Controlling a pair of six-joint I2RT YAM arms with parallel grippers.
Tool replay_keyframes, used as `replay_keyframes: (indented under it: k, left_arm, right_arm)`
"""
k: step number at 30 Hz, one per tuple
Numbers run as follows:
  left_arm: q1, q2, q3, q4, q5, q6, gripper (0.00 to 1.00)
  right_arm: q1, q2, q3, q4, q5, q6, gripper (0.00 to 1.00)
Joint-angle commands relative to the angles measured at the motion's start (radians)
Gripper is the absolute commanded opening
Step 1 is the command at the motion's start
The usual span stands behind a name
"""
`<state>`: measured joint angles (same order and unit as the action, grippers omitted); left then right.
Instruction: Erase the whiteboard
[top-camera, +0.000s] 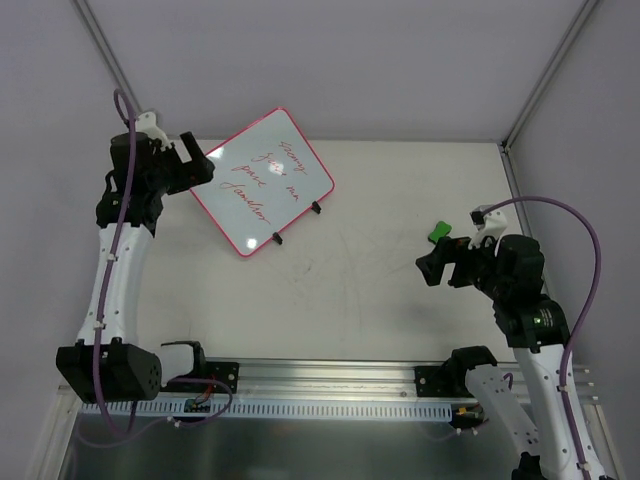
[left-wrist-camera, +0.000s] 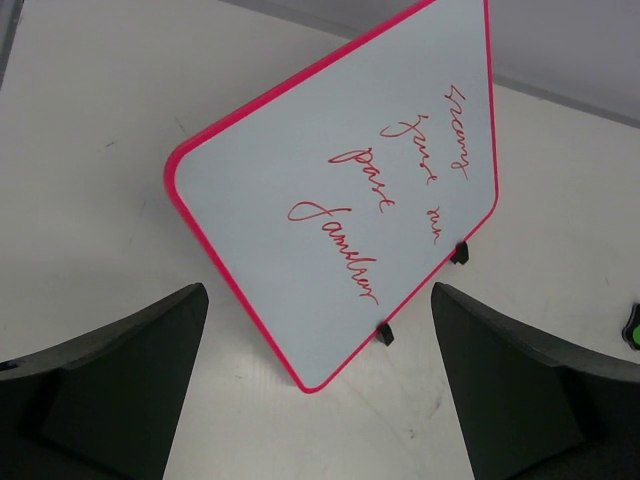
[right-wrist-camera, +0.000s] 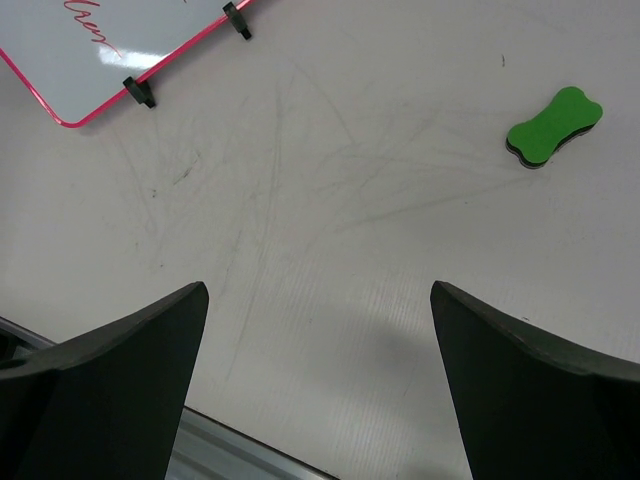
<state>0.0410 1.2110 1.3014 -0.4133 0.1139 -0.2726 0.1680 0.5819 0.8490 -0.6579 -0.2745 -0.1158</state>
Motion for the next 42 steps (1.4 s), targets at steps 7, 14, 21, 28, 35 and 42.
replay_keyframes:
  k: [7, 14, 21, 28, 35, 42]
  left_arm:
    - [0.272, 0.061, -0.129, 0.123, 0.486, 0.107, 0.95]
    - [0.387, 0.215, -0.128, 0.235, 0.705, 0.182, 0.93]
    - [0.428, 0.343, -0.114, 0.327, 0.836, 0.245, 0.88]
    - [0.442, 0.453, -0.141, 0.479, 1.007, 0.176, 0.75]
    - [0.441, 0.49, -0.209, 0.619, 1.09, 0.125, 0.69]
    - [0.441, 0.547, -0.205, 0.682, 1.17, 0.098, 0.62]
  right_arm:
    - [0.016, -0.008, -0.018, 0.107, -0.097, -0.033, 0.99]
    - [0.033, 0.056, -0.036, 0.136, -0.251, -0.051, 0.99]
    - [0.034, 0.102, -0.051, 0.196, -0.279, -0.085, 0.99]
    - [0.034, 0.144, -0.021, 0.198, -0.29, -0.101, 0.99]
    - [0.034, 0.177, -0.004, 0.195, -0.331, -0.127, 0.99]
    - [0.034, 0.197, -0.007, 0.195, -0.344, -0.145, 0.99]
